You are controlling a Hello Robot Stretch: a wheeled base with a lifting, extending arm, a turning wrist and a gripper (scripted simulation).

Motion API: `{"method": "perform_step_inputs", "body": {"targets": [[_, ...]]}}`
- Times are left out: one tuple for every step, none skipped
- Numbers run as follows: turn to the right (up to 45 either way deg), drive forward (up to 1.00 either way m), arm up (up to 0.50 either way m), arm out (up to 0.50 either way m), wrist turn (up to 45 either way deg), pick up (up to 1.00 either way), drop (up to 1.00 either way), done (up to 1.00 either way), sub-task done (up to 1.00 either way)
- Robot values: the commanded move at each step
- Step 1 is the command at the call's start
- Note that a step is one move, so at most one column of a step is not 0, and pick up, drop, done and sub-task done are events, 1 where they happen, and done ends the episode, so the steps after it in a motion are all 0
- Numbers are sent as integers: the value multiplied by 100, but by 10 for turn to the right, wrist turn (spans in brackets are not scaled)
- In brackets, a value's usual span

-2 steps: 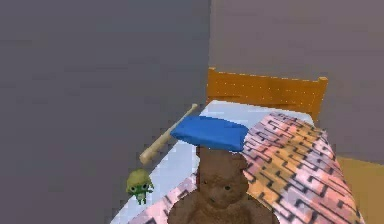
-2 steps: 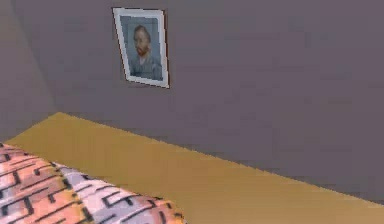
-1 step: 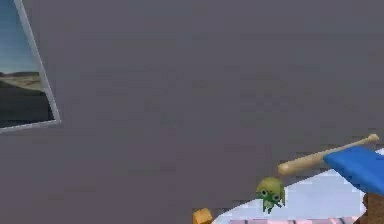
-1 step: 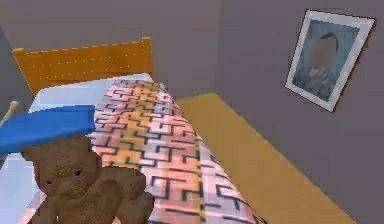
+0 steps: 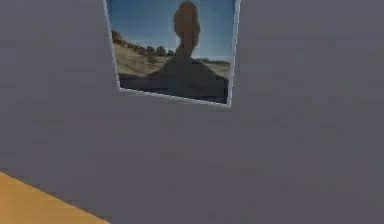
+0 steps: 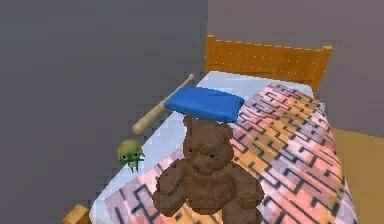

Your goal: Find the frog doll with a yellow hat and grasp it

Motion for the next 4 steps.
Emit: {"method": "perform_step_inputs", "body": {"targets": [[-150, 0, 0, 0, 0, 0, 0, 0, 0], [0, 0, 50, 0, 0, 0, 0, 0, 0], [0, 0, 30, 0, 0, 0, 0, 0, 0], [0, 0, 0, 44, 0, 0, 0, 0, 0]]}}
